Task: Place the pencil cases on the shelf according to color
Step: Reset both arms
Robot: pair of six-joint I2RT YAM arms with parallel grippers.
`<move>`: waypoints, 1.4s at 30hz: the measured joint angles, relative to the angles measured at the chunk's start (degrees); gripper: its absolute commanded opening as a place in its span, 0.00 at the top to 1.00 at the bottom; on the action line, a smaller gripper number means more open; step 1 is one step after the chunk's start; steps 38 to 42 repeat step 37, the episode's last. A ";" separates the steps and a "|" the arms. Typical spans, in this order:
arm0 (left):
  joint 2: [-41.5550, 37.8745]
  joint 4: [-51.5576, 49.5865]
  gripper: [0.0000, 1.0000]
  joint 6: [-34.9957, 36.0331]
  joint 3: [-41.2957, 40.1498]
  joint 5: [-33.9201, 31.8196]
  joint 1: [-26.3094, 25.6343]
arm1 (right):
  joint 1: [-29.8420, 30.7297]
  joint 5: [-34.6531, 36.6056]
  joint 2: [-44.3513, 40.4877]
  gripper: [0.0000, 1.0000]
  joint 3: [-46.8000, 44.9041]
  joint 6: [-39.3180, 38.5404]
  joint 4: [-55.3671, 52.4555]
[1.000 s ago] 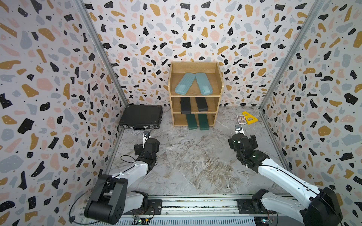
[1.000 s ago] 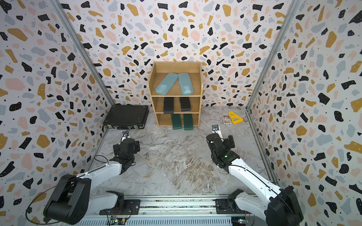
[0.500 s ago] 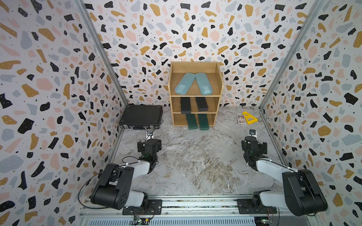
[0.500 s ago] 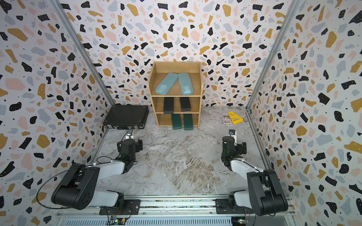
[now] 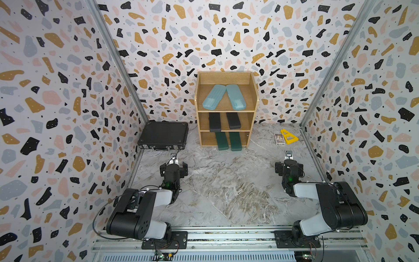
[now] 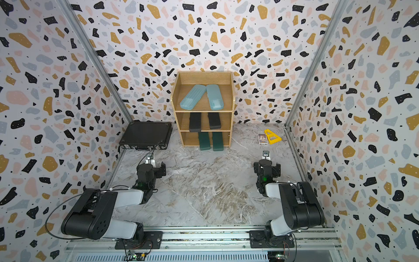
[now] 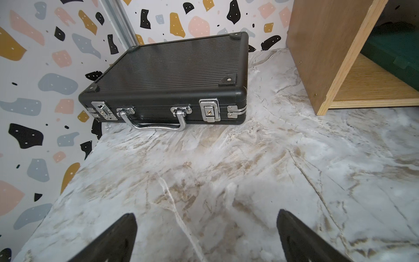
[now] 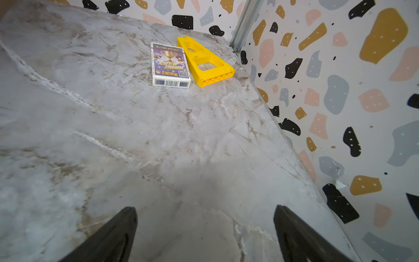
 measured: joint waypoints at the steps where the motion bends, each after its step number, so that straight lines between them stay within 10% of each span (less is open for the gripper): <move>1: 0.00 0.09 0.00 0.00 -0.02 0.11 0.00 | -0.39 -1.29 0.00 0.00 -0.07 0.04 0.33; 42: 0.00 0.13 0.00 0.00 -0.02 0.37 0.02 | -2.84 -8.85 1.70 0.00 -3.89 0.17 10.36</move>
